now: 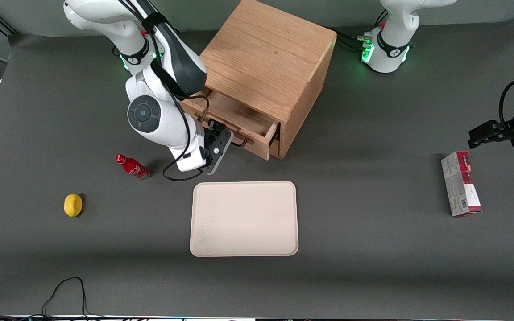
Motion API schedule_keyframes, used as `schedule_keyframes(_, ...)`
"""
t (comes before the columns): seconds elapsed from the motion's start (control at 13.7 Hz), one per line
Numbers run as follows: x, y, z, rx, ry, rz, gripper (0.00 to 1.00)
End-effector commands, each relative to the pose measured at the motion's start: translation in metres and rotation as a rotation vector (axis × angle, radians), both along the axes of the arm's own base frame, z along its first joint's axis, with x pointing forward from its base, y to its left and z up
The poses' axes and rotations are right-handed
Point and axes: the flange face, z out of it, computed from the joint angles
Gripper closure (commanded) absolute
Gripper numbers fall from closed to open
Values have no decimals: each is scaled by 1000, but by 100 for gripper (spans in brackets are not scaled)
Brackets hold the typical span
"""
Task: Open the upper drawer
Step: 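Pull the handle outward with the right gripper, sliding the drawer open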
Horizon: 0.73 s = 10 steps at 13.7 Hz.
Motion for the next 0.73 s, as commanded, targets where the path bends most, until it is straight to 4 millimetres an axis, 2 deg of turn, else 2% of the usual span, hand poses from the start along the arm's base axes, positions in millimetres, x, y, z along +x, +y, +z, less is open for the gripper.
schedule_keyframes(0.0, 8, 4, 4, 27, -11, 25, 0)
schedule_keyframes(0.29, 26, 1, 17, 31, -28, 36, 0)
schedule_keyframes(0.66, 39, -18, -5, -24, -23, 35, 0)
